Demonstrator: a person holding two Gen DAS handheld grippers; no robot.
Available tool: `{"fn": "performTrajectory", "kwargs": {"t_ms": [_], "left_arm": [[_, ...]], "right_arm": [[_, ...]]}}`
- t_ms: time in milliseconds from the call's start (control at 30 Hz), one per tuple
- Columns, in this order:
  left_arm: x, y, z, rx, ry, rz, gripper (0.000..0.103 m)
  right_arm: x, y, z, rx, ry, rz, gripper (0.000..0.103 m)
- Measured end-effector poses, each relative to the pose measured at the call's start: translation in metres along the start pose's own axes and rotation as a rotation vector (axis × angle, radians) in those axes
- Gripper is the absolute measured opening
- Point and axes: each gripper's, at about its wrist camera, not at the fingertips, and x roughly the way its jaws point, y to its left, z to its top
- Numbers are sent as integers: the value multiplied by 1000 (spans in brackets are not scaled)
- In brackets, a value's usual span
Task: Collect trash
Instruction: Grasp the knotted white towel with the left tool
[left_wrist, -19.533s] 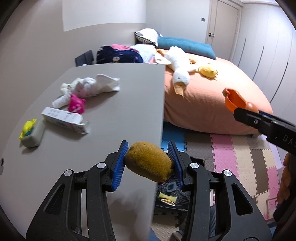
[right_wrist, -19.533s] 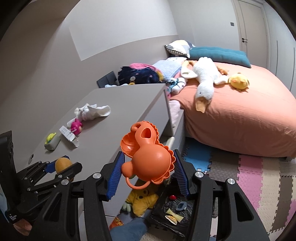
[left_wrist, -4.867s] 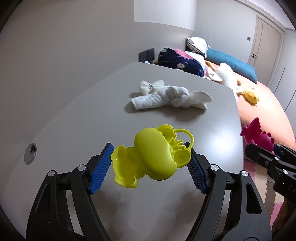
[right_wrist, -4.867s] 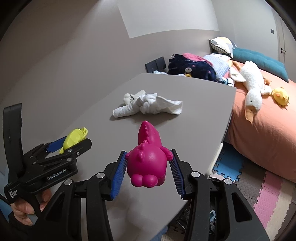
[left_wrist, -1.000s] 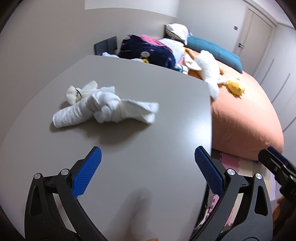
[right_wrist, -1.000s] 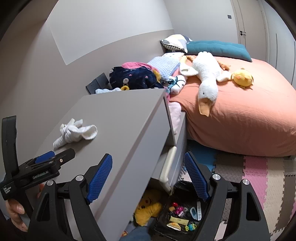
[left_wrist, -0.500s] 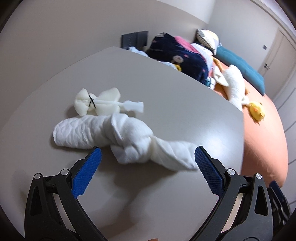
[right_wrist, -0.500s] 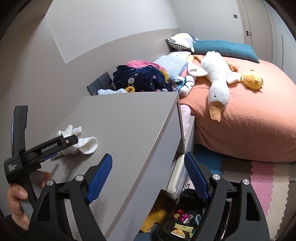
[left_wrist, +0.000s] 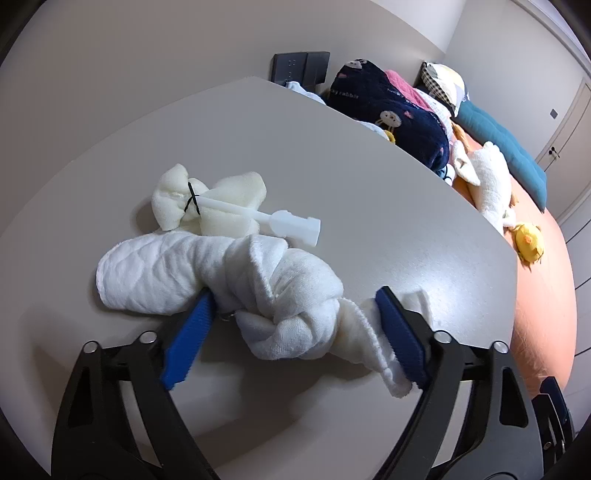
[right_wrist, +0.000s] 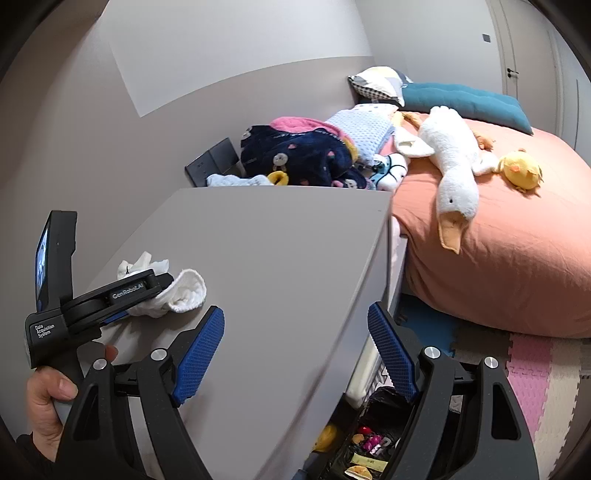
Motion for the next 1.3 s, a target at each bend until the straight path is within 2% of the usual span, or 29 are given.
{"fn": "performTrajectory", "kwargs": {"t_ms": [67, 133, 200, 300, 667, 900, 1100, 1200, 1300], "left_arm": [[1, 3, 0, -5, -8, -5, 74], [1, 9, 0, -17, -20, -18, 59], [-2, 18, 0, -32, -31, -39, 50], [-10, 32, -1, -48, -45, -44, 44], [-40, 94, -16, -74, -73, -31, 42], [-65, 120, -21, -43, -99, -53, 42], [-84, 151, -20, -64, -141, -22, 42], [-91, 164, -20, -63, -148, -43, 42], [-99, 178, -20, -54, -168, -19, 42]], "right_arm": [[4, 7, 1, -13, 2, 2, 80], [7, 15, 3, -25, 5, 8, 80], [11, 22, 6, -36, 7, 12, 80], [18, 36, 9, -56, 14, 25, 80], [41, 93, 10, -109, 38, 81, 80], [53, 132, 5, -141, 61, 121, 80], [58, 162, -2, -177, 74, 151, 80], [63, 179, -5, -198, 83, 167, 80], [66, 198, -7, -226, 89, 186, 80]]}}
